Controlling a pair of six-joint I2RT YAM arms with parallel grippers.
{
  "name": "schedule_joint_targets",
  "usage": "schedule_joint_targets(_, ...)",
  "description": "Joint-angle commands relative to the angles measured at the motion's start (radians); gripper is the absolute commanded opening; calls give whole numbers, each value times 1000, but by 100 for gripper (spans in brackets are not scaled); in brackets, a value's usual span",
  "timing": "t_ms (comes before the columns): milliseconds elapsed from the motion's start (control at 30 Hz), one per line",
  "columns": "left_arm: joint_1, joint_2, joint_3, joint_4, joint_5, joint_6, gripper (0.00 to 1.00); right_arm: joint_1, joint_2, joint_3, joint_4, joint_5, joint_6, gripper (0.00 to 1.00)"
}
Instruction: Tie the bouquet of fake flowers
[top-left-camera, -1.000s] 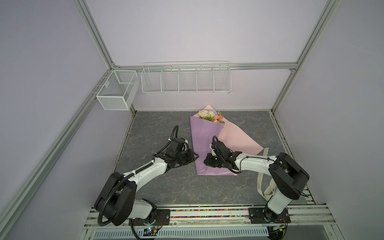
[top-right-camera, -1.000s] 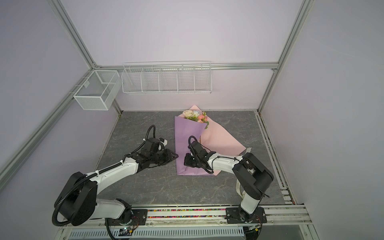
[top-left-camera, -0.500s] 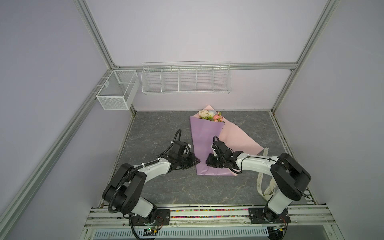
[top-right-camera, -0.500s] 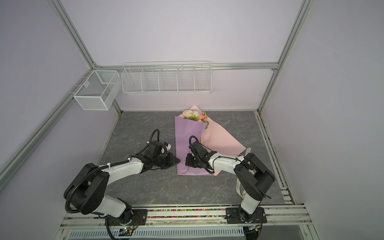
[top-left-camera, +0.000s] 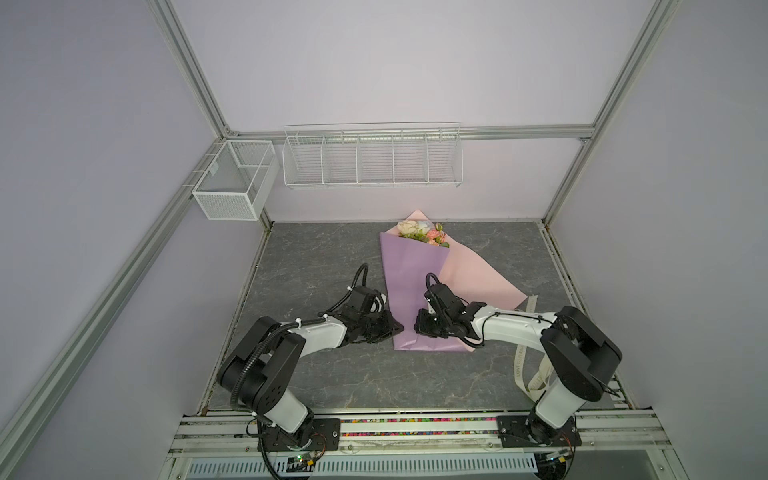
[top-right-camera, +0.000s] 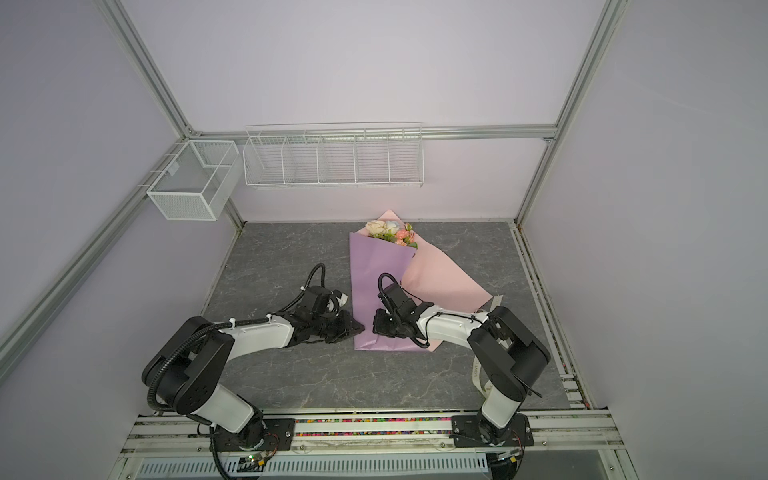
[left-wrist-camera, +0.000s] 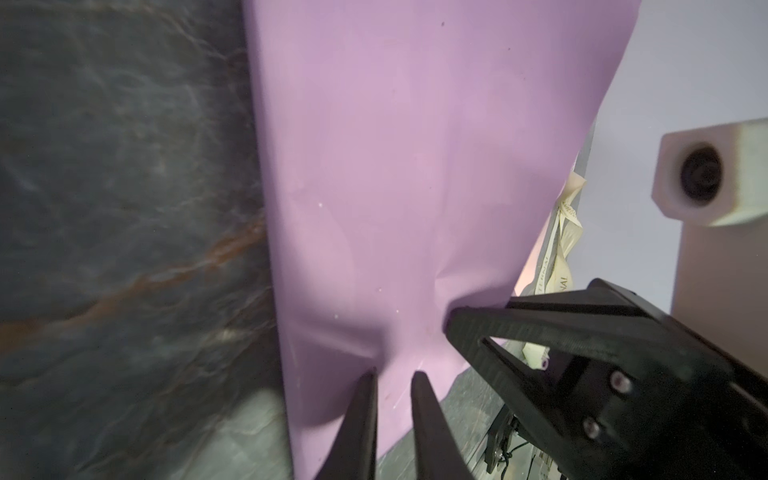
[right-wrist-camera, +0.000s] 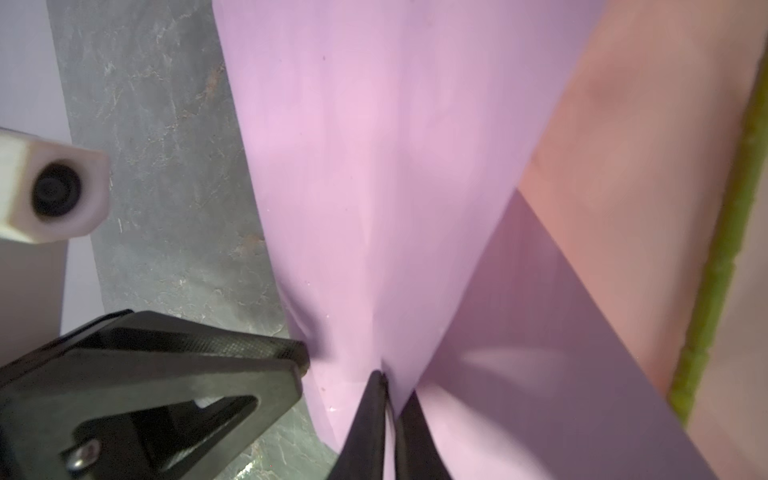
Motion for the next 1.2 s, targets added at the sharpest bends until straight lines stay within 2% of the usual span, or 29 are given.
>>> schedule_joint_targets(0,-6,25,-16,41,1,-7,16,0,8,-12,-52,36,-3,11)
schedule_joint_targets(400,-12,60,-34,77,9,-15,15,17,12,17,-102,70,-4,11)
schedule_joint_targets(633,-13,56,-35,86,18,-17,15,34,-112,20,-151,151,-35,28)
schedule_joint_targets(800,-14,41,-34,78,15,-14,15,71,-153,22,-117,150,-53,31)
schedule_joint_targets(1033,-13,29,-34,72,14,-15,15,93,-47,54,-37,54,-32,15)
schedule_joint_targets(1167,-13,27,-32,70,14,-15,14,94,6,65,-36,25,-22,12)
